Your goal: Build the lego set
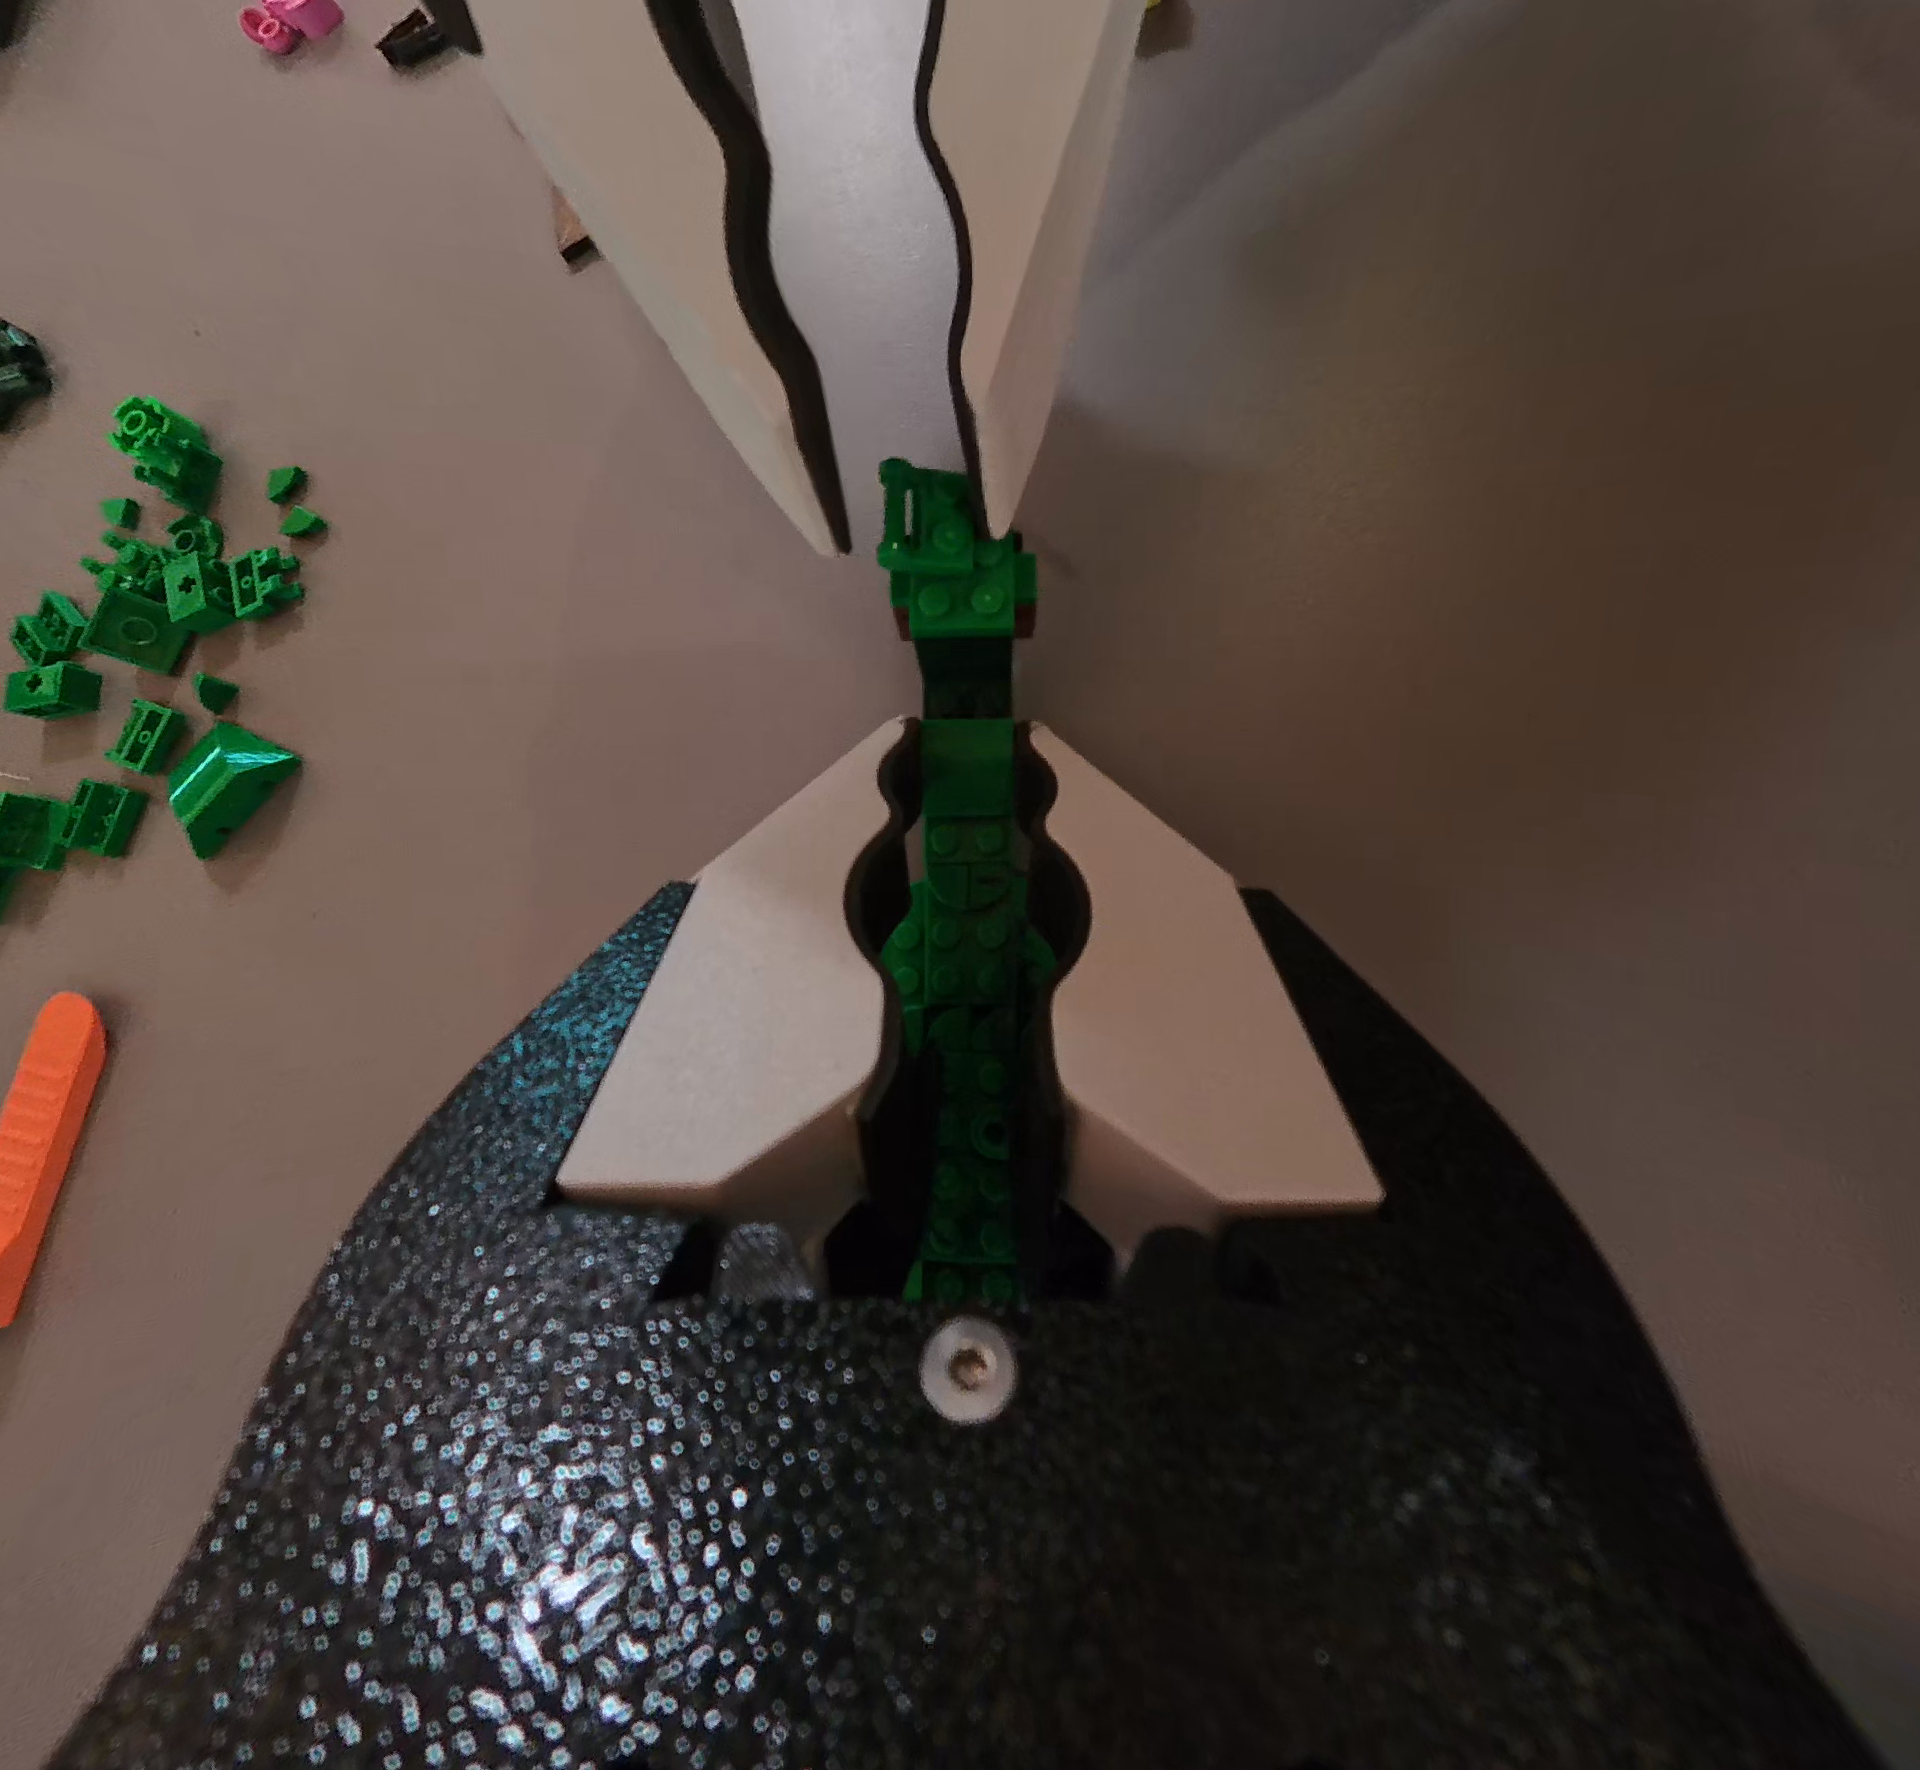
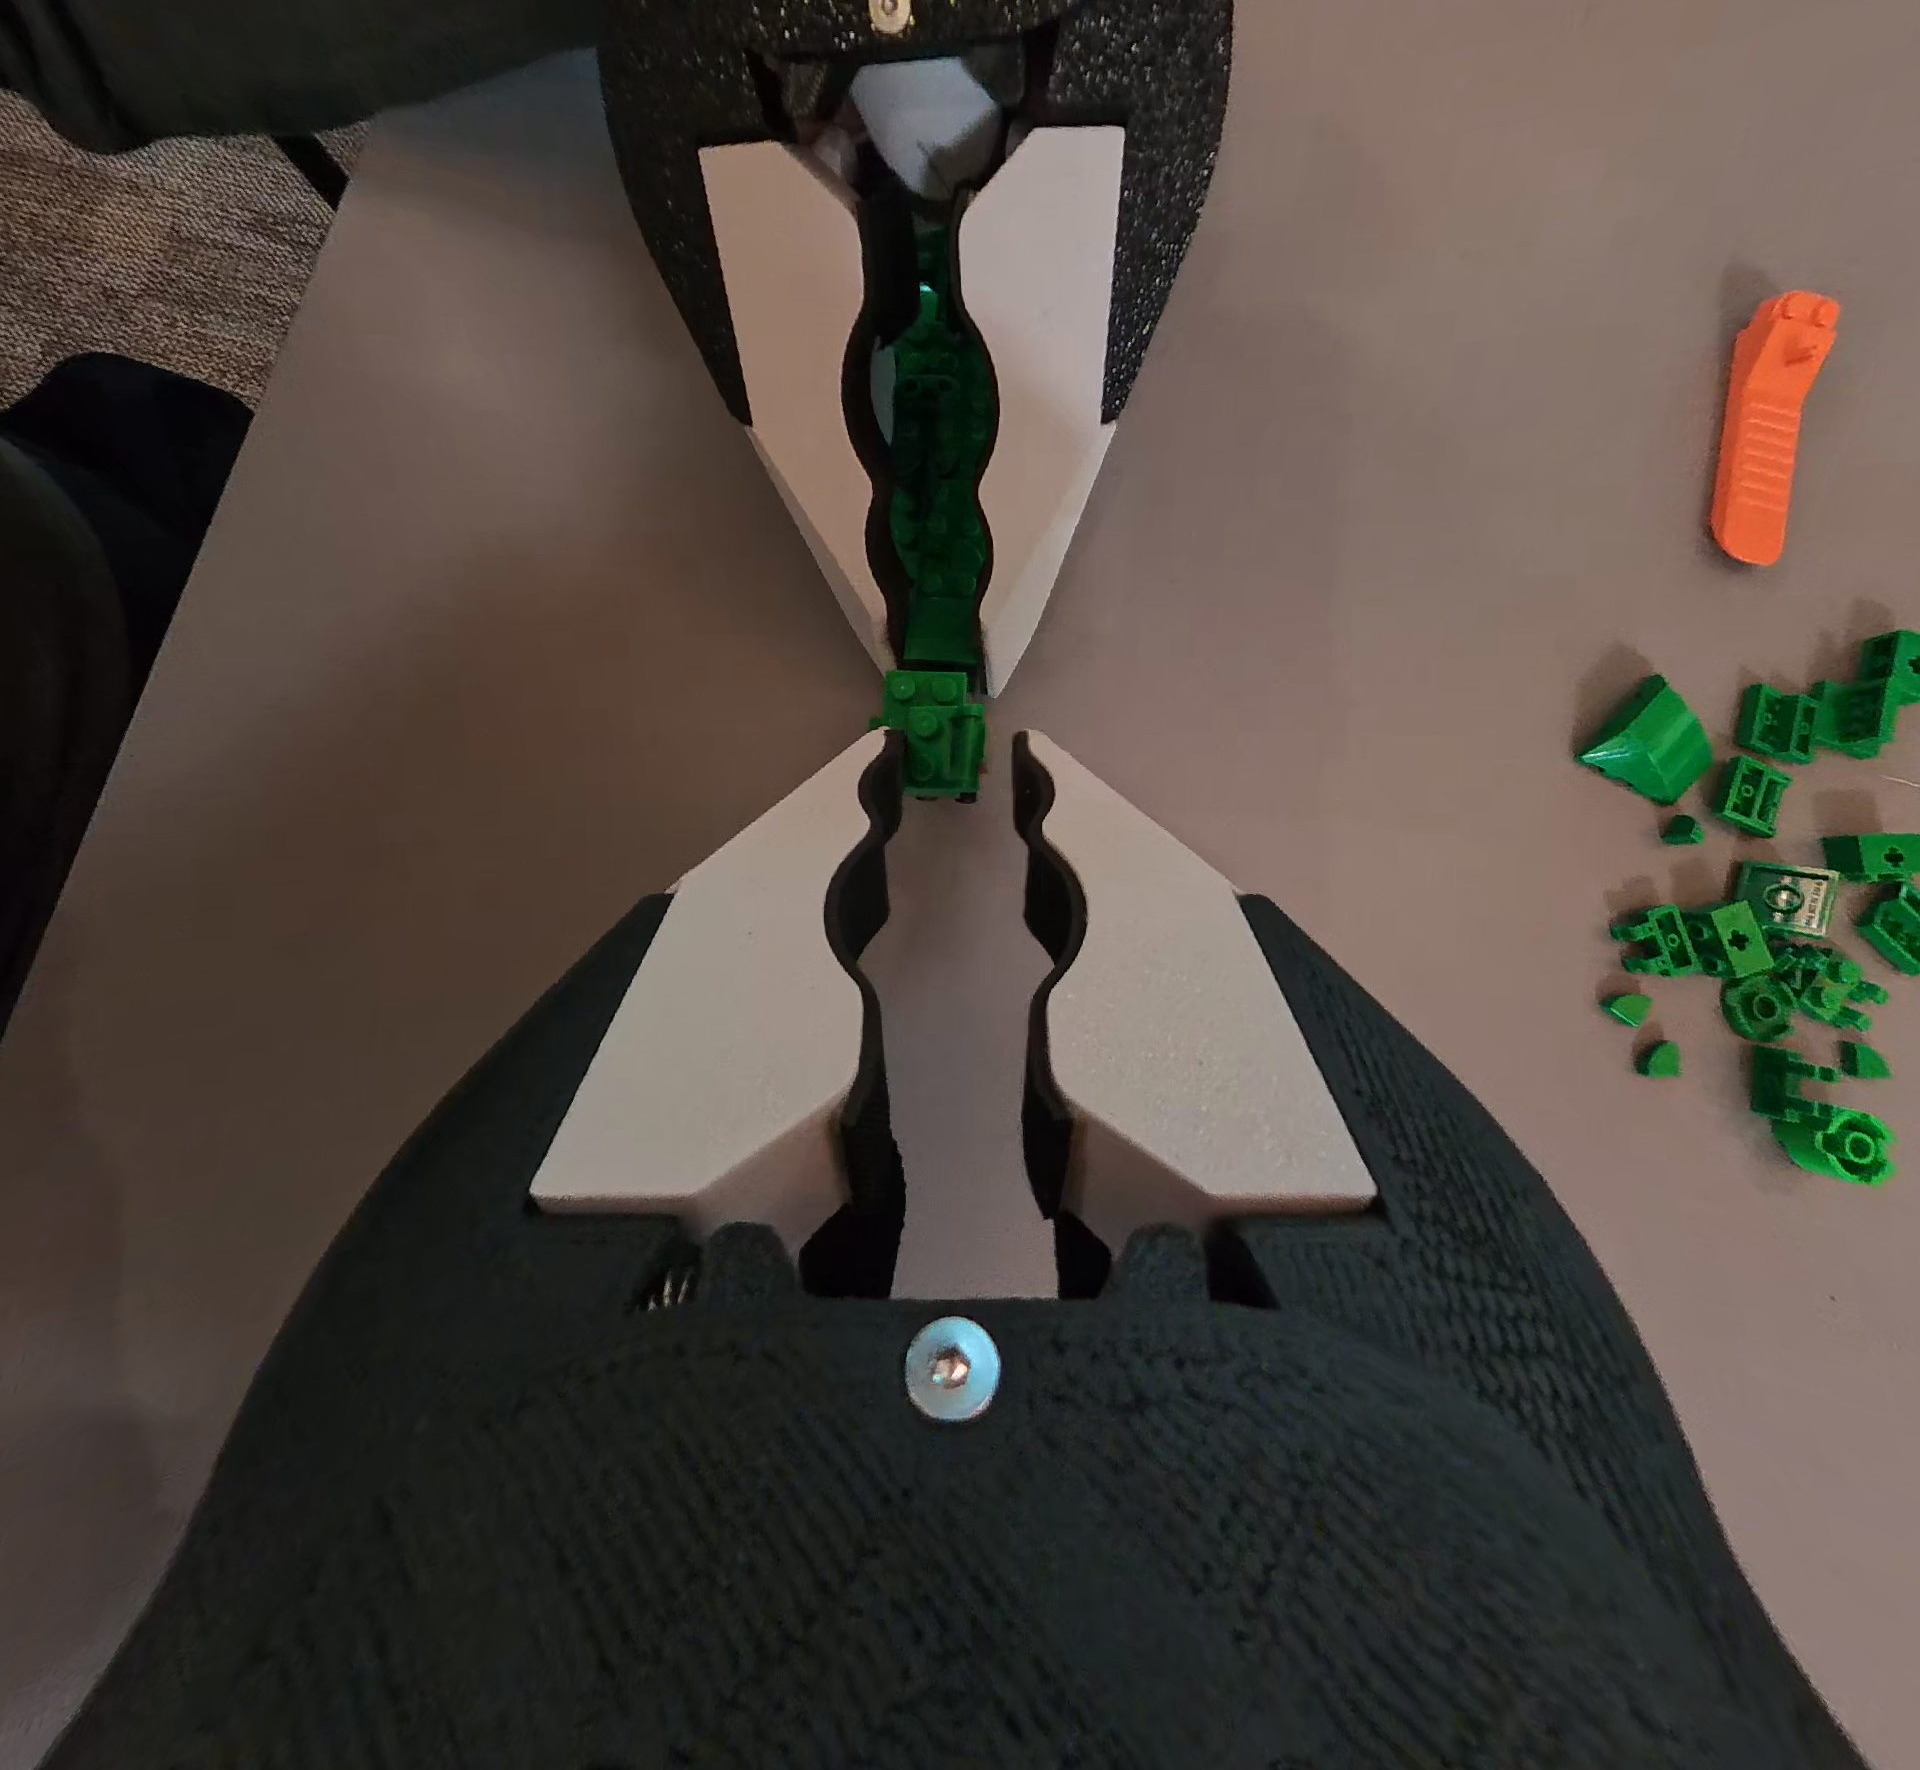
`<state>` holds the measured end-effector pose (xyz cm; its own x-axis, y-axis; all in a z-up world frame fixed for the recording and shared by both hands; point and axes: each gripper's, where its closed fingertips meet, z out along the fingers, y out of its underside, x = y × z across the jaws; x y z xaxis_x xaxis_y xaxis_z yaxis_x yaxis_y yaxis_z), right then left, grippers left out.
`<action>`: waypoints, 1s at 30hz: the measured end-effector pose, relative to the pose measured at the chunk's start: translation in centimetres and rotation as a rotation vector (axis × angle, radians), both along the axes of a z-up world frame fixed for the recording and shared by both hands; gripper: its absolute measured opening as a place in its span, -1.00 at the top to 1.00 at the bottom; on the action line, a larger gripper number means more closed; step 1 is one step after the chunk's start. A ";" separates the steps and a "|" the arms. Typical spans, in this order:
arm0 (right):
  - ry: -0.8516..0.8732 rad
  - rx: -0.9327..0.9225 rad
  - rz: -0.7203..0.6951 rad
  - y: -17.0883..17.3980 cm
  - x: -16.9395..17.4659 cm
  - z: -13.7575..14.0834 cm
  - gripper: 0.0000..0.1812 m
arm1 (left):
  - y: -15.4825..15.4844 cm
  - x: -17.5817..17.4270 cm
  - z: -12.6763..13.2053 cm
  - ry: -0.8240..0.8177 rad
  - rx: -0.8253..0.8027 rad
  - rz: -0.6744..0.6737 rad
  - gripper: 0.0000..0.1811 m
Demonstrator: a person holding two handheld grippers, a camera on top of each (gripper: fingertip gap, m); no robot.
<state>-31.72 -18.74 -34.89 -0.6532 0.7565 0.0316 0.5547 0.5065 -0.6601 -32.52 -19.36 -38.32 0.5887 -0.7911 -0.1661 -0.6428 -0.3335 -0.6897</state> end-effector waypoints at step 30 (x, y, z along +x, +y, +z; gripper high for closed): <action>0.824 1.070 0.317 -0.9 -0.3 -0.9 0.37 | -1.1 0.2 0.8 -0.128 -0.070 -0.026 0.84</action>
<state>-32.00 -19.68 -35.84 -0.3004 -0.0556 0.9522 -0.0341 0.9983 0.0476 -32.32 -20.44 -37.48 0.5810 -0.8131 -0.0354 -0.5603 -0.3680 -0.7421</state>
